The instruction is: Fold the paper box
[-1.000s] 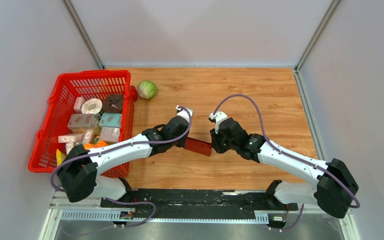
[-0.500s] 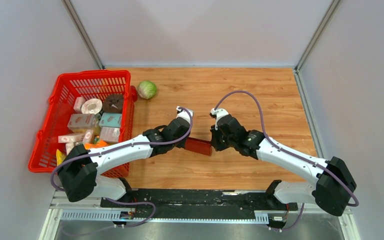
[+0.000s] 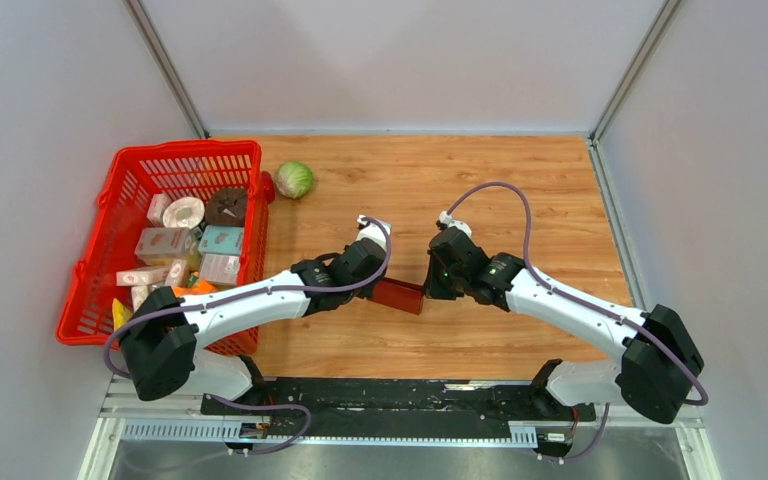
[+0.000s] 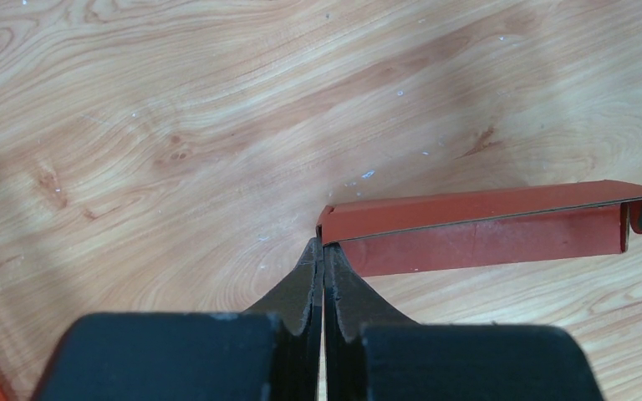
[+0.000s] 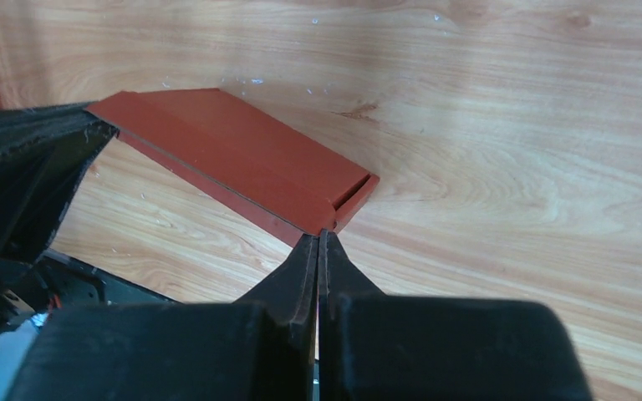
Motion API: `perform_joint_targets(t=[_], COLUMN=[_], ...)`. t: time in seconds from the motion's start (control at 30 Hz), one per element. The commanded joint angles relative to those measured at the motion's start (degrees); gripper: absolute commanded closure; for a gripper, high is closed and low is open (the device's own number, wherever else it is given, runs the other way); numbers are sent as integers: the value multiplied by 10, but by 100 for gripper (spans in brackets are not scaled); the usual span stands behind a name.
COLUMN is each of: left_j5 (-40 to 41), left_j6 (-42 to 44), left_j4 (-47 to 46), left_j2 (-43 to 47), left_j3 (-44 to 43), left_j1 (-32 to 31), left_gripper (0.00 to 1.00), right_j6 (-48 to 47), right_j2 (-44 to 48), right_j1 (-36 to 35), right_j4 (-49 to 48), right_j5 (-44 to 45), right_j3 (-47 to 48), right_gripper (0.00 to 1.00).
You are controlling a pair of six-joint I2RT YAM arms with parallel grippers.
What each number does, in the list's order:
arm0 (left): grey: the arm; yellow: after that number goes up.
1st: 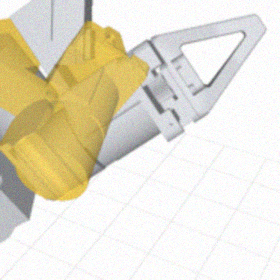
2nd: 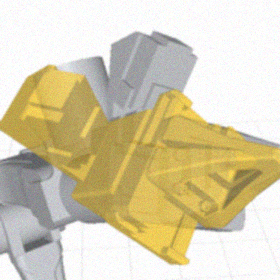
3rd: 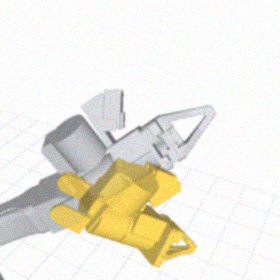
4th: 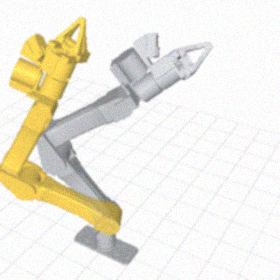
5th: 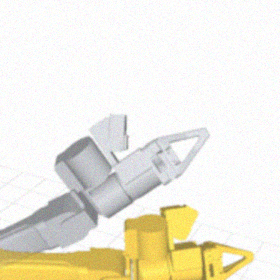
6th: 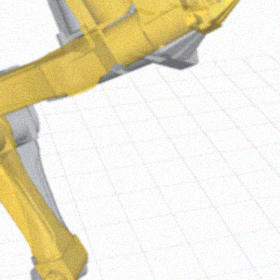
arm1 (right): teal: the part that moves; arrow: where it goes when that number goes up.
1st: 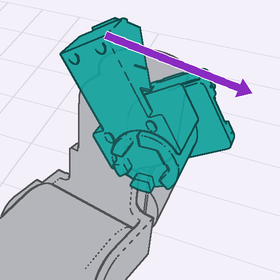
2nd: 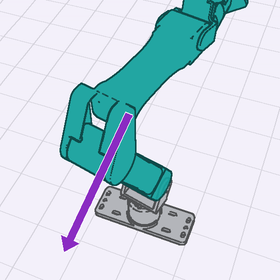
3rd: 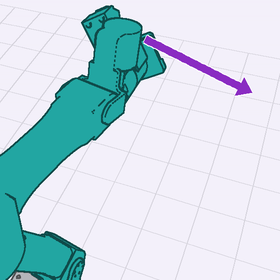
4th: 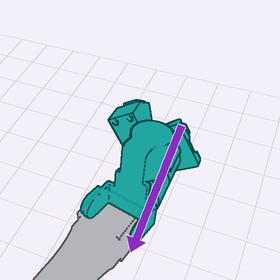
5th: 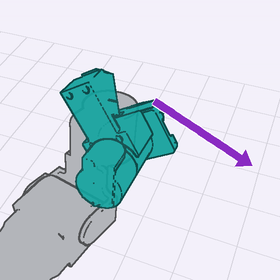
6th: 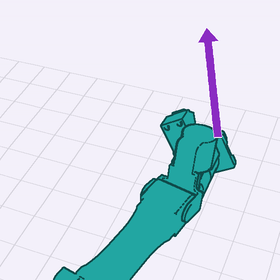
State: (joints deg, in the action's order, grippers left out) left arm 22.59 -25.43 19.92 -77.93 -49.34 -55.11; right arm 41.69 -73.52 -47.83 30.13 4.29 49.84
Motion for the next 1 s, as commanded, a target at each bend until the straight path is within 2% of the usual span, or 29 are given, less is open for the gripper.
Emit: perform_joint_targets(t=[0.0, 0.57, 0.77, 0.87, 0.97], left_j5=[-11, -8, -6, -5, -3], left_j6=[-16, -27, -29, -30, -33], left_j4=[-4, -8, -9, -10, -14], left_j2=[-3, -3, -1, 2, 8], left_j3=[-21, -15, -12, -10, -3], left_j1=[-13, -19, -19, -20, -21], left_gripper=[100, 100, 100, 100, 100], right_j6=[95, 183, 197, 176, 116], right_j2=[-4, 9, 11, 12, 21], right_j1=[-1, -4, -5, -9, -15], right_j4=[-11, -29, -37, -34, -49], right_j5=[19, 70, 45, 55, 56], right_j3=[13, -16, -26, -32, -52], right_gripper=[100, 100, 100, 100, 100])
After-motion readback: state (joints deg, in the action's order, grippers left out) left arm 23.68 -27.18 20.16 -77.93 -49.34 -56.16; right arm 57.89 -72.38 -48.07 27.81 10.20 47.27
